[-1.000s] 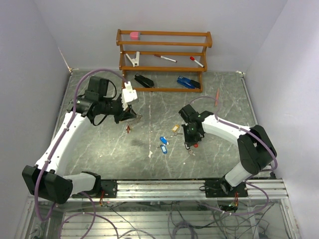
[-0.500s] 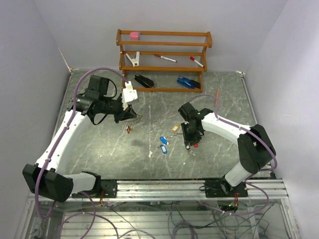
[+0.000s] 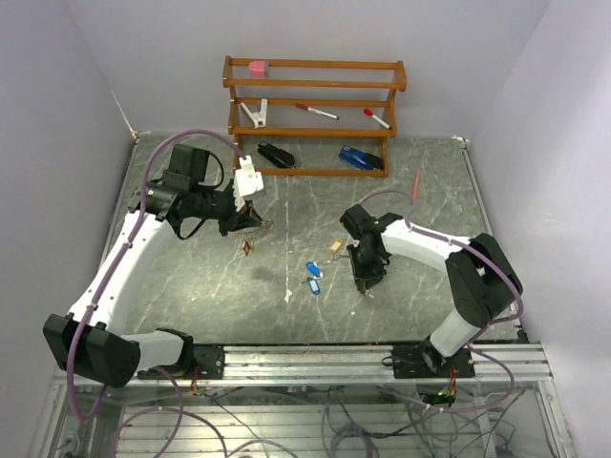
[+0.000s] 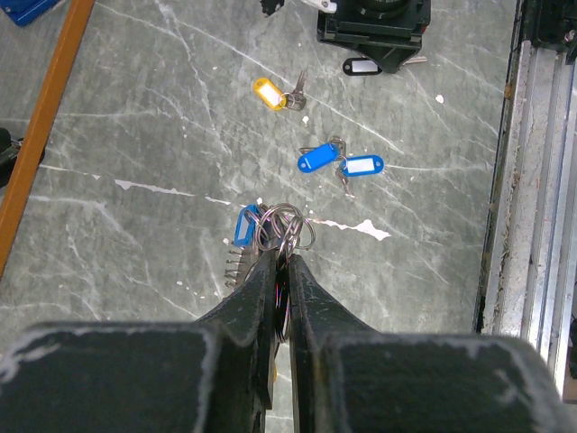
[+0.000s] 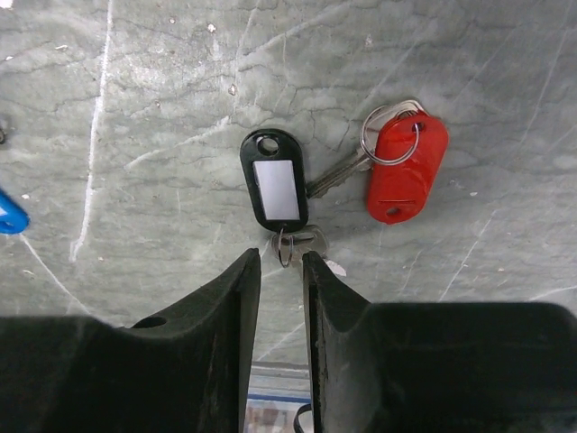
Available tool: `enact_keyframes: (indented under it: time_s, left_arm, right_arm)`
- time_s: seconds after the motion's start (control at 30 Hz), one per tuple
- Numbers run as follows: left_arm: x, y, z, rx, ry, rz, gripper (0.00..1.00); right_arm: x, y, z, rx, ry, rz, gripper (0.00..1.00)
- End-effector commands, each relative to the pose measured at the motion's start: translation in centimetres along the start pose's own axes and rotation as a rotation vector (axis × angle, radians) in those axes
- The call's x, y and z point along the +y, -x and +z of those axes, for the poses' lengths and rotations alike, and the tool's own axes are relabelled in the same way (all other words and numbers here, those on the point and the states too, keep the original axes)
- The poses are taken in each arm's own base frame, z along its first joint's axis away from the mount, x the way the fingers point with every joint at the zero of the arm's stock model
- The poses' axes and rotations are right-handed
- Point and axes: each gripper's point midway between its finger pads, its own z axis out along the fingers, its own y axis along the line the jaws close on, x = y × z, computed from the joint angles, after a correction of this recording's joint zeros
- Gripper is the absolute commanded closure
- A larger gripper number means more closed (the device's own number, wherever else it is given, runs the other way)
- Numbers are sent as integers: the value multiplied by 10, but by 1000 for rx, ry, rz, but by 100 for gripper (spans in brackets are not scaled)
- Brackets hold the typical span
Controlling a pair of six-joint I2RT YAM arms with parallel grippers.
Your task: Put the keys on the keyring
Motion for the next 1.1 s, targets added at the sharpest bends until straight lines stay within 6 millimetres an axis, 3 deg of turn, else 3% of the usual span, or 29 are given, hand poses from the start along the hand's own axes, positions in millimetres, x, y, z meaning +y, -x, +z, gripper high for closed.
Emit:
enact_keyframes:
  time_s: [0.0, 0.27, 0.83, 1.07]
  left_arm:
    - [-4, 13, -2, -48, -6, 43, 93]
    - [-3, 13, -2, -47, -5, 46, 93]
    - [-4, 12, -3, -42, -4, 54, 93]
    - [-5, 12, -3, -40, -5, 53, 93]
  right_arm:
    - [-1, -3, 6, 17, -12, -6, 75]
    - [1, 2, 8, -2, -10, -9, 83]
    - [0, 11, 14, -11, -31, -20, 83]
    - [7, 28, 2, -57, -21, -22, 83]
